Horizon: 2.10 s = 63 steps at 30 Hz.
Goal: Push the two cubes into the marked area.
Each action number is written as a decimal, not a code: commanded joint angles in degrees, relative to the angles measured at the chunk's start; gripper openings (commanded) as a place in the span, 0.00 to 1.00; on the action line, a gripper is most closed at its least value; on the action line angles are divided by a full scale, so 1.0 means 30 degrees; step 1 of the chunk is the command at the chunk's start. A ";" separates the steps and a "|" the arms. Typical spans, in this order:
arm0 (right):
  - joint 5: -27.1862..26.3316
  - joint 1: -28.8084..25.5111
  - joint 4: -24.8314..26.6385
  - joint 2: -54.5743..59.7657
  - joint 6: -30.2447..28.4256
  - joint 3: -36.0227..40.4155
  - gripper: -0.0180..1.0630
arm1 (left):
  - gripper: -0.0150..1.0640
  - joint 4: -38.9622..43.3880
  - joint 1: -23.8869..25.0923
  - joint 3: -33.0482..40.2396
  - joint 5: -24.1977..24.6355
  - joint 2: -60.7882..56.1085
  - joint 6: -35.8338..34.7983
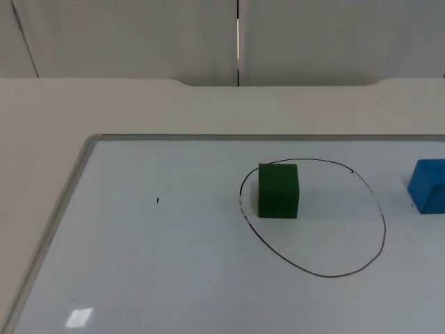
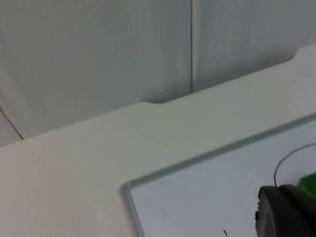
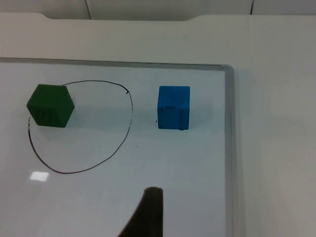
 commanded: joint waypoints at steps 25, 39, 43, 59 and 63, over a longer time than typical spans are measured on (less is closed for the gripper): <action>-0.0096 -0.0064 -0.0085 -0.0056 -0.0048 0.0043 0.79 | 0.01 -0.3234 0.0049 0.5281 0.2801 -0.9544 0.2047; -0.0134 -0.0074 -0.0049 -0.0056 -0.0048 0.0043 0.79 | 0.01 -0.3066 0.0049 0.7058 0.4408 -1.4333 0.1334; -0.0134 -0.0074 -0.0049 -0.0056 -0.0048 0.0043 0.79 | 0.01 -0.2907 0.0049 0.7101 0.5253 -1.5793 0.1000; -0.1892 -0.0074 0.0043 0.1198 -0.0048 -0.0925 0.76 | 0.01 -0.0445 0.0049 0.8062 0.7681 -1.7512 -0.1268; -0.3029 -0.0074 -0.0039 0.3426 -0.0048 -0.1964 0.76 | 0.01 -0.0196 0.0049 0.8119 0.7950 -1.7512 -0.1268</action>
